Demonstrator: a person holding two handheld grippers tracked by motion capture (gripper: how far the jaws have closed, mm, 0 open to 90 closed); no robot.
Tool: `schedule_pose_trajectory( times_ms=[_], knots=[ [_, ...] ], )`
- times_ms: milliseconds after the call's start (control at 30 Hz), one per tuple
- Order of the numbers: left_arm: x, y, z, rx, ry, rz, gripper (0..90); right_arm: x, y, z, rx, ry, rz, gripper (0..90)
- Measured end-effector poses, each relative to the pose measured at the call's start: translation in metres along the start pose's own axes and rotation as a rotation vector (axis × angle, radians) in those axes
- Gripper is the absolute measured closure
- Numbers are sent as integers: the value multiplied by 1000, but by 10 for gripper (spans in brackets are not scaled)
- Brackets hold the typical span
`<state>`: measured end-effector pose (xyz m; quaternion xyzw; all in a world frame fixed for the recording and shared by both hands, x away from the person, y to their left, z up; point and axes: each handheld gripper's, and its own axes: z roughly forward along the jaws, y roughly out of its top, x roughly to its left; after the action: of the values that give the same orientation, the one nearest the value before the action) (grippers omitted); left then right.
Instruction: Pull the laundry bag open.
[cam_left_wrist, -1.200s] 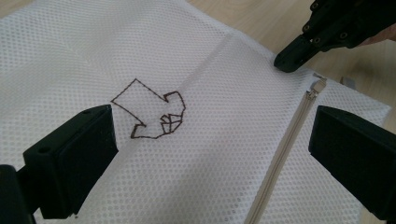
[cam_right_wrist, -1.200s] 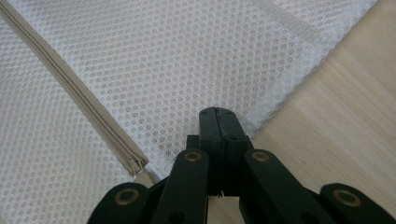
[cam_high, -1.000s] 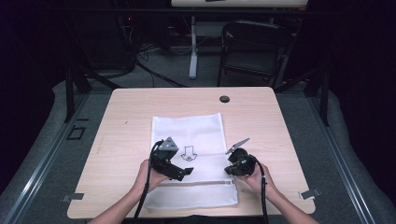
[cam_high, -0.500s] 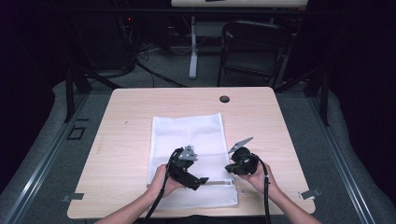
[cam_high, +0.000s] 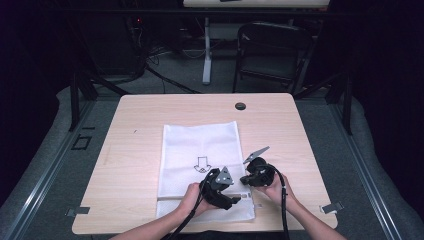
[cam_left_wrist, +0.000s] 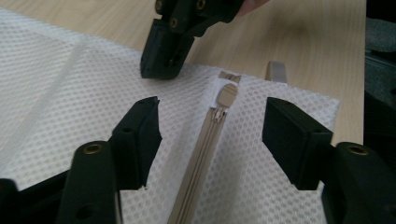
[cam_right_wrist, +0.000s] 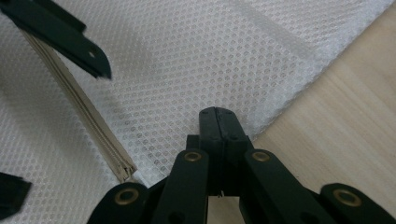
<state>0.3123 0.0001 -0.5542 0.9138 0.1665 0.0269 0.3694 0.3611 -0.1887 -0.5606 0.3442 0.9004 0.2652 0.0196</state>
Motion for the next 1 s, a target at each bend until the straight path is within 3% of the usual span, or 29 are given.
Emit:
schedule_pose_trajectory(
  times_ms=[100,233,267,300,333,400,500,633,667,767,867,933,1000],
  knots=[
    [-3,3,10,4,2,14,449,-3,-2,1,-22,33,52,900],
    [-5,3,15,13,7,18,502,-5,-2,0,-14,27,40,900],
    [-5,3,18,9,-12,21,531,-5,-2,0,-13,27,40,900],
    [-6,3,19,24,2,30,555,-5,-2,0,-19,34,59,900],
    [-7,4,22,13,-18,30,568,-6,-3,0,-23,43,64,900],
    [-9,5,23,20,-1,36,578,-7,-3,0,-23,44,63,900],
    [-9,9,26,1,-6,38,593,-7,-3,0,-22,45,68,900],
    [-9,12,34,18,-19,44,649,-8,-4,1,-31,50,83,900],
    [-9,12,35,12,-16,38,649,-8,-4,1,-31,50,83,900],
    [-7,11,34,7,-11,30,777,-8,-3,0,-24,54,73,900],
    [-7,11,34,12,-10,25,799,-6,-4,1,-37,50,89,900],
    [-4,8,32,-24,-24,2,804,-6,-4,2,-46,46,86,900],
    [-4,7,31,-21,-15,-8,810,-6,-4,2,-45,43,76,900]
  ],
)
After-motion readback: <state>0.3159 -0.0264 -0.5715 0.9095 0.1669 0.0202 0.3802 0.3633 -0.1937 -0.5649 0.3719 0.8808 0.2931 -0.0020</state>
